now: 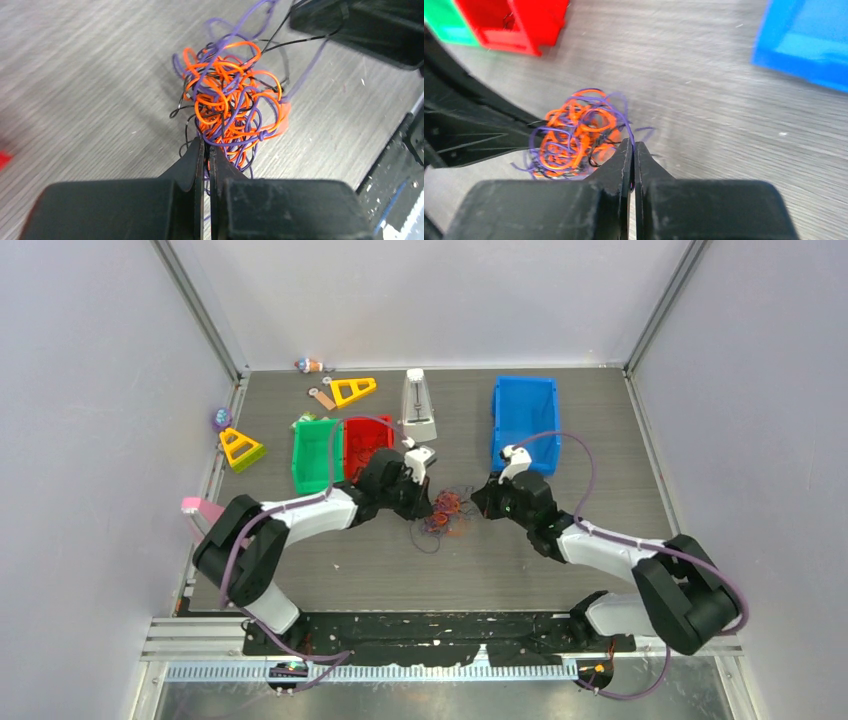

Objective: Untangle the cables

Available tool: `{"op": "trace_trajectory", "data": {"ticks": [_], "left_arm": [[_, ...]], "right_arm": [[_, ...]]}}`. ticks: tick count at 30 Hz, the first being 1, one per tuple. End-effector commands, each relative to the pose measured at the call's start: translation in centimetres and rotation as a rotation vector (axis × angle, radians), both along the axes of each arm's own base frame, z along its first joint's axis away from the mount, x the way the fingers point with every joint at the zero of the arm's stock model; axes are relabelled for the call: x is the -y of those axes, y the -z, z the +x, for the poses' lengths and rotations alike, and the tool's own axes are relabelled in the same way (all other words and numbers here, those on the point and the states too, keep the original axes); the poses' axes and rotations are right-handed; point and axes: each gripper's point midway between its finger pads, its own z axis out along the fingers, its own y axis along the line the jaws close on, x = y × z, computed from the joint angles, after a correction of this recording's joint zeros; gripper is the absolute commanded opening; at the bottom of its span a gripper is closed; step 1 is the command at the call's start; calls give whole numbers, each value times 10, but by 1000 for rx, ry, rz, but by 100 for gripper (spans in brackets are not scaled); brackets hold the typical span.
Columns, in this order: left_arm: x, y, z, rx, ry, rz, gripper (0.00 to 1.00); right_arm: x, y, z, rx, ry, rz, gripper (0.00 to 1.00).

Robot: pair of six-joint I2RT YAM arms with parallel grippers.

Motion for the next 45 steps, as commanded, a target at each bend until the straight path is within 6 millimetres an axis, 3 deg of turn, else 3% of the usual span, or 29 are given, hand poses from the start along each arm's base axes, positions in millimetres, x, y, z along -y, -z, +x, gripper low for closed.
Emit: {"op": "trace_trajectory", "data": {"ticks": [1,4,9,14,17,18,20,22,24,32,42,45], "left_arm": [[-29,-22,32,130,-198,-5,0],[-47,-27,39,156,-282,-18,0],[-58,-36,41,212,-325,-29,0],[-53,-36,39,204,-294,-35,0],[-45,-38,36,198,-247,-58,0],[-41,-39,34,195,-227,-70,0],[-34,-41,31,188,-187,-97,0],[-26,-45,26,181,-142,-133,0],[-17,-48,21,171,-92,-172,0],[11,-61,2,110,62,-312,0],[26,-79,-17,86,184,-438,0],[30,-77,-18,75,194,-435,0]], "right_arm": [[51,-10,19,64,281,-90,5],[71,-13,20,76,389,-118,5],[80,-15,20,83,436,-128,5],[81,-18,19,91,436,-121,5],[68,-20,17,103,358,-94,7],[59,-25,17,123,316,-68,9],[36,-33,11,160,179,-16,28],[16,-41,2,199,59,50,59],[2,-46,-6,216,-31,92,67],[-31,-62,-28,265,-248,200,75],[-46,-58,-34,235,-318,203,74],[-49,-59,-34,232,-324,207,47]]}}
